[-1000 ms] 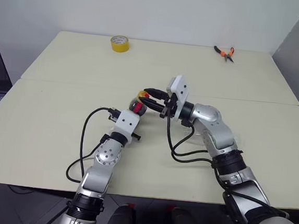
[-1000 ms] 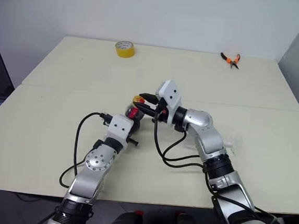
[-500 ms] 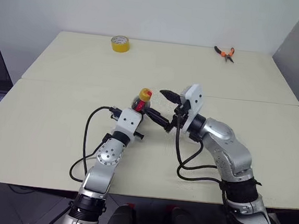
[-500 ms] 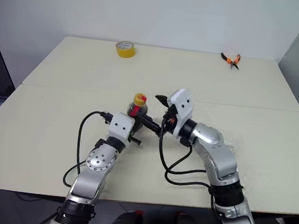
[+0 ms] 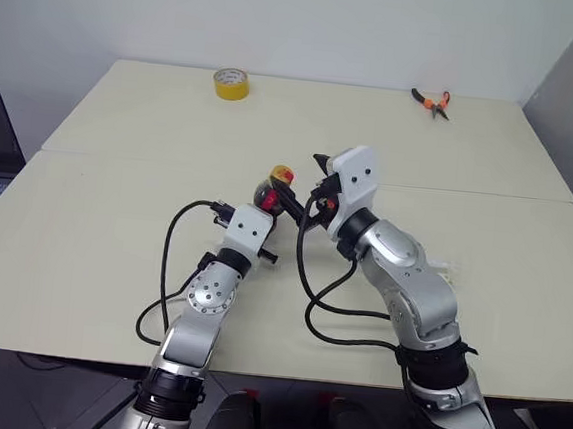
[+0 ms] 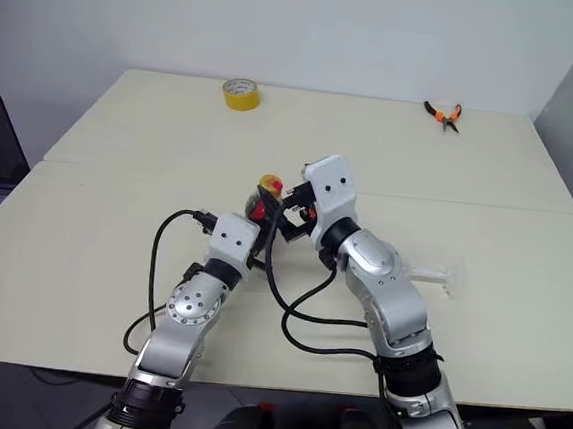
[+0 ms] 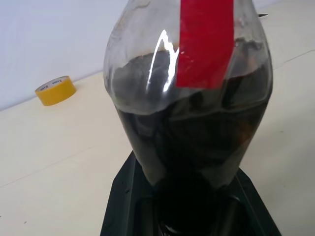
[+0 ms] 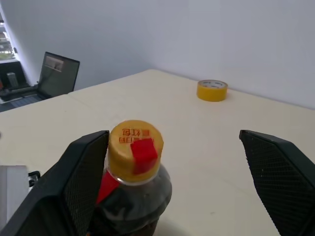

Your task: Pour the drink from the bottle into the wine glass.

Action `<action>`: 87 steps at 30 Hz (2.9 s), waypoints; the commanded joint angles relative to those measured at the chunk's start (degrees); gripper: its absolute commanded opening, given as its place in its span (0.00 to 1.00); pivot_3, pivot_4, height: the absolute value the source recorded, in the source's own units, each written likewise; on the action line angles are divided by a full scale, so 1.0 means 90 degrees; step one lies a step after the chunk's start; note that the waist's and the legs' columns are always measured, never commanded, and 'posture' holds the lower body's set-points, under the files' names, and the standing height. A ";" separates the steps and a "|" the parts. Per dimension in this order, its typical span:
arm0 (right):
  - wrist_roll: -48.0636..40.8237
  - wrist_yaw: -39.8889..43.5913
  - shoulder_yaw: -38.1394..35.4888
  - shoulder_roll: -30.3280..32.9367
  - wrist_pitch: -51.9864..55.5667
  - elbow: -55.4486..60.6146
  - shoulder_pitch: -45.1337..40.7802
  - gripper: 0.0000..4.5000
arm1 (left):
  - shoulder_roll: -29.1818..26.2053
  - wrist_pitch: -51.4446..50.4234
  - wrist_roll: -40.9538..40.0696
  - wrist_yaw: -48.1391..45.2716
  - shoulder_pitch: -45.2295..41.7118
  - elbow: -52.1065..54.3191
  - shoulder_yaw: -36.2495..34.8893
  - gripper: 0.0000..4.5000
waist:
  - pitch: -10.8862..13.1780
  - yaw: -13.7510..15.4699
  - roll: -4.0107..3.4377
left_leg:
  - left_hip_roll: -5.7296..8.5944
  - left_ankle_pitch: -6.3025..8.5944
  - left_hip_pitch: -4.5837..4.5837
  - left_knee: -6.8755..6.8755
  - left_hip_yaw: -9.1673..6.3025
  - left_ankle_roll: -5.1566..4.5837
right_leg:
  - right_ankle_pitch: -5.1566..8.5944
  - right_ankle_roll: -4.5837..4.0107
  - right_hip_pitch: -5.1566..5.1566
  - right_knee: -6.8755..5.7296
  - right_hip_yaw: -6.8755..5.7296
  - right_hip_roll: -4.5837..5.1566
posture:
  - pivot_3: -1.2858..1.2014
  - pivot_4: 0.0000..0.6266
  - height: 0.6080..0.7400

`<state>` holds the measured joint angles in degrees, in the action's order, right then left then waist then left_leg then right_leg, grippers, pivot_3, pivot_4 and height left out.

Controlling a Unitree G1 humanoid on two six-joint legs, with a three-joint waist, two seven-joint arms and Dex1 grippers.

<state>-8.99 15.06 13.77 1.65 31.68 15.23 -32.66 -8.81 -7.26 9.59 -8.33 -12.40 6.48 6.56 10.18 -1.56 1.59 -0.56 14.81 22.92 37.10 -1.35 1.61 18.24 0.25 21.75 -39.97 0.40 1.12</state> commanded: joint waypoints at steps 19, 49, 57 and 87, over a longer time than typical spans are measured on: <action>-0.0244 -0.0074 -0.0790 0.0685 0.0393 0.0720 0.0513 1.00 | -0.0020 0.0193 -0.0055 0.0108 -0.0106 0.0286 -0.0048 0.14 | 0.0000 -0.0008 0.0000 | 0.0000 0.0000 0.0000 0.0000 -0.0001 -0.0001 | 0.0000 0.0000 -0.0001 0.0000 -0.0001 -0.0001 | 0.52 0.24 1.00; -0.0271 -0.0054 -0.0061 -0.0033 0.0392 0.0196 -0.0438 1.00 | 0.0016 0.0219 -0.0027 0.0059 -0.0153 0.0219 -0.0045 0.14 | 0.0000 -0.0013 0.0000 | -0.0001 0.0000 0.0001 -0.0002 -0.0001 -0.0001 | 0.0000 0.0000 0.0001 0.0001 -0.0001 -0.0002 | 0.52 0.24 1.00; -0.0162 -0.0091 -0.0329 0.0134 0.0436 0.0291 -0.0200 1.00 | 0.0012 0.0226 -0.0042 0.0049 -0.0131 0.0230 -0.0046 0.14 | 0.0000 -0.0012 0.0000 | 0.0000 0.0000 0.0001 0.0000 0.0001 -0.0001 | 0.0000 0.0000 0.0001 0.0001 0.0001 0.0000 | 0.52 0.24 1.00; -0.0524 0.0004 -0.0231 0.0086 0.0914 0.0736 -0.0161 1.00 | 0.0003 0.0236 -0.0047 0.0027 -0.0177 0.0177 -0.0028 0.14 | 0.0000 -0.0010 0.0000 | 0.0000 0.0000 0.0001 0.0002 -0.0002 -0.0001 | -0.0001 0.0001 -0.0001 0.0001 0.0000 -0.0003 | 0.52 0.24 1.00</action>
<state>-14.46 15.74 12.13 2.83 41.74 21.68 -32.70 -8.78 -7.08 9.31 -8.26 -12.88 5.83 6.40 10.18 -1.65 1.60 -0.56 14.81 22.94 37.11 -1.36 1.59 18.24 0.26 21.74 -39.95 0.41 1.09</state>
